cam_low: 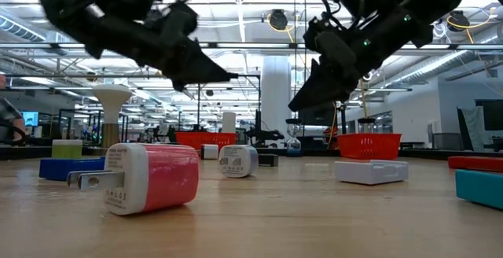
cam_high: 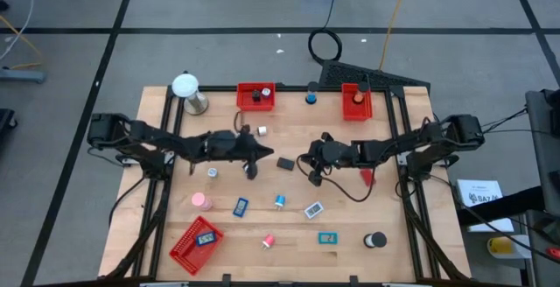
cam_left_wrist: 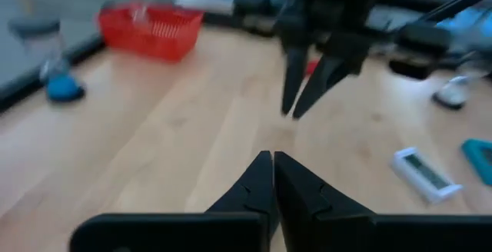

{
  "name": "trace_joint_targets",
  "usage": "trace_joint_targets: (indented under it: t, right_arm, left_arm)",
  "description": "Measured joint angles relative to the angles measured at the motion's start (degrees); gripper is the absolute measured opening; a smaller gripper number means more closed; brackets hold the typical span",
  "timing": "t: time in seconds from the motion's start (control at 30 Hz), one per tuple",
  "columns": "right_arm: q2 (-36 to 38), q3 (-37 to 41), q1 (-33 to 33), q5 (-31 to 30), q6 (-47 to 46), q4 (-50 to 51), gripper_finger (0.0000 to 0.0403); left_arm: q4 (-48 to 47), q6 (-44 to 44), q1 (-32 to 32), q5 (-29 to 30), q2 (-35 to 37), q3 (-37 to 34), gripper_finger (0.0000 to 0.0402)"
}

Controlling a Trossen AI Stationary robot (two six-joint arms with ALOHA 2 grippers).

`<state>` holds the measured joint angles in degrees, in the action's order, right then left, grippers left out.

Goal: Pick & Place Office items
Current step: Put the black timer into the bottom red basket

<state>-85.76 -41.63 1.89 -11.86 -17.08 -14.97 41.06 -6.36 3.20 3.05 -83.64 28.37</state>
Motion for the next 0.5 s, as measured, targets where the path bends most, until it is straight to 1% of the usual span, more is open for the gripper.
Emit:
trace_joint_targets:
  t: [0.07, 0.17, 0.27, 0.4, 0.5]
  right_arm:
    - [0.0, 0.0, 0.9, -0.1, -0.3, -0.9, 0.0065]
    - [-1.8, 0.0, 1.6, -0.2, -0.2, -3.8, 0.0103]
    - [-5.1, -0.4, 1.4, -0.1, 0.4, -6.7, 0.0146]
    - [-8.3, -2.6, 1.1, -1.7, 3.0, -5.1, 0.0201]
    - [-10.4, -5.2, 1.1, -1.5, 5.8, -6.7, 0.0236]
  left_arm:
    - [7.0, 1.0, -0.9, 0.0, 0.0, -3.3, 0.0004]
    - [12.9, 1.1, -1.5, 0.0, 0.0, -6.3, 0.0017]
    - [14.2, 0.3, -1.4, 0.0, 0.0, -7.1, 0.0024]
    - [13.9, 0.2, -1.3, 0.0, 0.0, -7.2, 0.0026]
    - [13.5, 0.2, -1.3, 0.0, 0.0, -7.2, 0.0026]
